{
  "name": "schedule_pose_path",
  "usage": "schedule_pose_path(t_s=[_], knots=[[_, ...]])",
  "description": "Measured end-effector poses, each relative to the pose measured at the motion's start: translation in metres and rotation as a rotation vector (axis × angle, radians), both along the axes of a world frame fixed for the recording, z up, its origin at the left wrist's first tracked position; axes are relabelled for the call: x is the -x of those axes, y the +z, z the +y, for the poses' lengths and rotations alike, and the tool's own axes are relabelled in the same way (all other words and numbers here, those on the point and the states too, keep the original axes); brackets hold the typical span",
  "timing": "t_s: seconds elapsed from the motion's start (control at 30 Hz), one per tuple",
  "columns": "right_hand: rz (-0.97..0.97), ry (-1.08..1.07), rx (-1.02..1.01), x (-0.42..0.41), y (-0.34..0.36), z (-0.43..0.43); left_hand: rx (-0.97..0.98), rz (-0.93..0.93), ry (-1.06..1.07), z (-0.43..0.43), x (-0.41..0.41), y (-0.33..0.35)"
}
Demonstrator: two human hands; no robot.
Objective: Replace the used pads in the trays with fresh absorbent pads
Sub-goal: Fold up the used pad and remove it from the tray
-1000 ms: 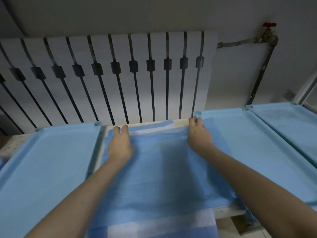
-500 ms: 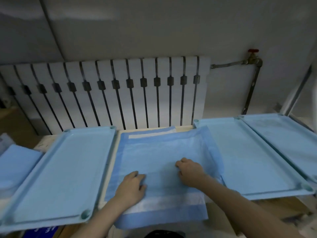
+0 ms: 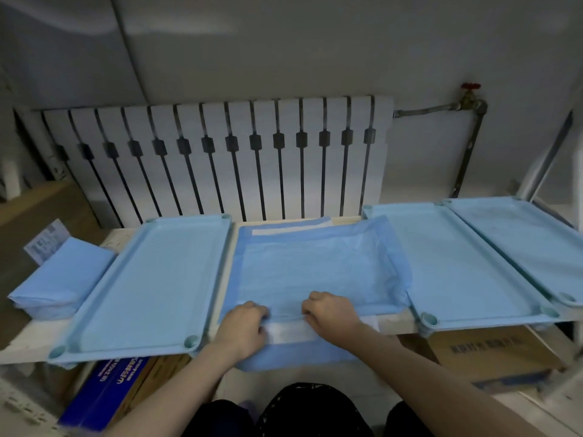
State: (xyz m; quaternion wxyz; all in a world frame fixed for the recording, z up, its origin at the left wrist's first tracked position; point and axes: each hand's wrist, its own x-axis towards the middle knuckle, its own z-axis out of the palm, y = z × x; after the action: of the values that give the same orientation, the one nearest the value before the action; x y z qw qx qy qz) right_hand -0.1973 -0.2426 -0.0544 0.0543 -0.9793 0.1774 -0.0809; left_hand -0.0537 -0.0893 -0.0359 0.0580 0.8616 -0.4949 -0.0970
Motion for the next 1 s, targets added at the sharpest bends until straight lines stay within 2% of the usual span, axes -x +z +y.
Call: schedule_pose_path(t_s=[0.1,0.23,0.3,0.37,0.5,0.57,0.63,0.7,0.73,0.87,0.93,1.0], knots=[[-0.019,-0.085,-0.091,-0.005,0.001,-0.002,-0.015,-0.046,0.013,-0.009,0.000,0.001],[-0.234,-0.228,-0.352,-0.006,0.013,-0.012,0.029,-0.260,0.062,-0.021,-0.005,0.019],[-0.319,-0.245,-0.403,-0.001,0.017,-0.019,0.101,-0.349,0.090,-0.030,-0.012,0.038],[-0.325,-0.207,-0.388,0.008,0.019,-0.017,0.184,-0.412,0.077,-0.041,-0.020,0.060],[-0.022,-0.114,-0.074,0.017,0.003,-0.012,0.451,-0.443,-0.007,-0.055,-0.035,0.094],[-0.040,-0.163,-0.082,0.015,-0.002,-0.013,0.589,-0.425,-0.029,-0.051,-0.045,0.107],[-0.073,-0.218,-0.120,0.014,-0.002,-0.016,0.644,-0.386,0.028,-0.038,-0.059,0.113],[-0.049,-0.227,-0.111,0.014,-0.004,-0.020,0.585,-0.369,0.163,-0.021,-0.077,0.111],[-0.037,-0.217,-0.117,0.016,-0.005,-0.021,0.493,-0.379,0.234,-0.012,-0.085,0.106],[0.058,-0.146,-0.097,0.024,-0.007,-0.017,-0.049,-0.383,0.396,0.015,-0.087,0.071],[0.067,-0.152,-0.089,0.023,-0.005,-0.010,-0.181,-0.362,0.351,0.016,-0.072,0.053],[0.047,-0.164,-0.101,0.016,-0.001,-0.005,-0.119,-0.302,0.179,0.005,-0.053,0.039]])
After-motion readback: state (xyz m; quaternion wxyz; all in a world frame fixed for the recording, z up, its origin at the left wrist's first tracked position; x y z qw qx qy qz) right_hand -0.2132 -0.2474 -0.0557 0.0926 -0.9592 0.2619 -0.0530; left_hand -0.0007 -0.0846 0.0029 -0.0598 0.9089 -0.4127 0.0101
